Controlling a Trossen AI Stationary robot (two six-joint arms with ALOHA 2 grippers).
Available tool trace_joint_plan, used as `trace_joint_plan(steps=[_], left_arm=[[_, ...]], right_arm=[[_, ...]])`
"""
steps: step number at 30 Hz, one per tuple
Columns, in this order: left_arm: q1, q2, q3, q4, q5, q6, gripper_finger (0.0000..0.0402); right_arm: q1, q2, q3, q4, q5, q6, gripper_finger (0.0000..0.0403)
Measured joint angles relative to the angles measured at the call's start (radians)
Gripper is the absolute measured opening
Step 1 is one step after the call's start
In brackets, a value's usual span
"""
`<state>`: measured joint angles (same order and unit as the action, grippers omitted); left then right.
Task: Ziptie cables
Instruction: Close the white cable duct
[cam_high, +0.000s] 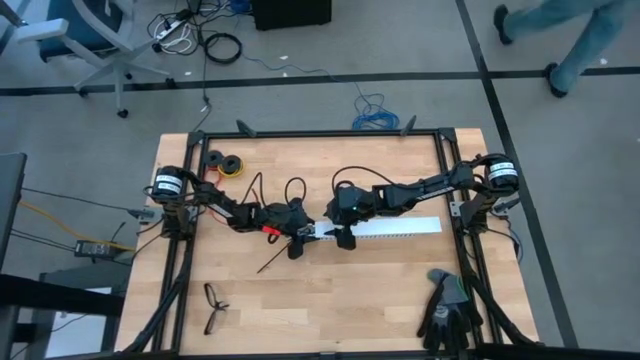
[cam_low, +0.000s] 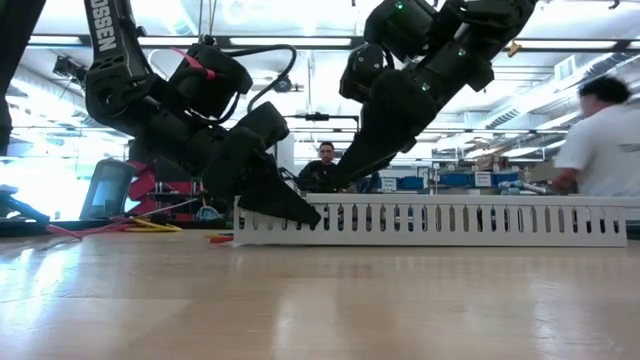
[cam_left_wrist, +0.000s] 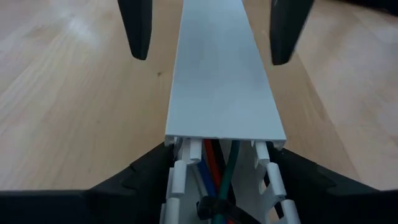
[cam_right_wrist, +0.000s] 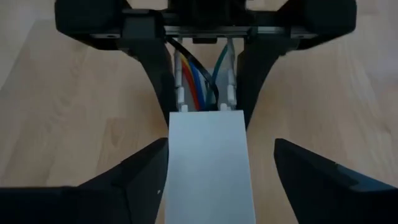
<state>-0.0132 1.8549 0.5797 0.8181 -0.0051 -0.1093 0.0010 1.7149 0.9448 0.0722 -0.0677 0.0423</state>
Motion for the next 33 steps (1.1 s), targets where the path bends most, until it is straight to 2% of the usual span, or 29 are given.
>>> trace_joint_plan(steps=[7, 15, 20, 25, 28, 33], left_arm=[[0.000, 0.000, 0.000, 0.000, 0.000, 0.000, 0.0235], [0.000, 0.000, 0.000, -0.001, 0.013, -0.039, 0.0239], [0.000, 0.000, 0.000, -0.005, 0.017, -0.052, 0.0271], [0.000, 0.000, 0.003, 0.024, 0.017, 0.003, 0.0312], [0.000, -0.021, 0.003, 0.022, 0.018, 0.004, 0.0323], [0.000, -0.113, 0.003, -0.140, 0.030, 0.020, 0.0324]], right_arm=[[-0.001, 0.000, 0.000, -0.014, -0.001, -0.019, 0.0304], [-0.014, -0.018, 0.000, -0.081, -0.005, 0.019, 0.0309], [-0.014, -0.018, -0.001, -0.091, -0.005, 0.038, 0.0309], [-0.014, -0.018, -0.002, -0.093, -0.019, 0.059, 0.0308], [-0.014, -0.018, -0.002, -0.092, -0.030, 0.070, 0.0308], [-0.014, -0.024, -0.002, -0.107, -0.032, 0.072, 0.0308]])
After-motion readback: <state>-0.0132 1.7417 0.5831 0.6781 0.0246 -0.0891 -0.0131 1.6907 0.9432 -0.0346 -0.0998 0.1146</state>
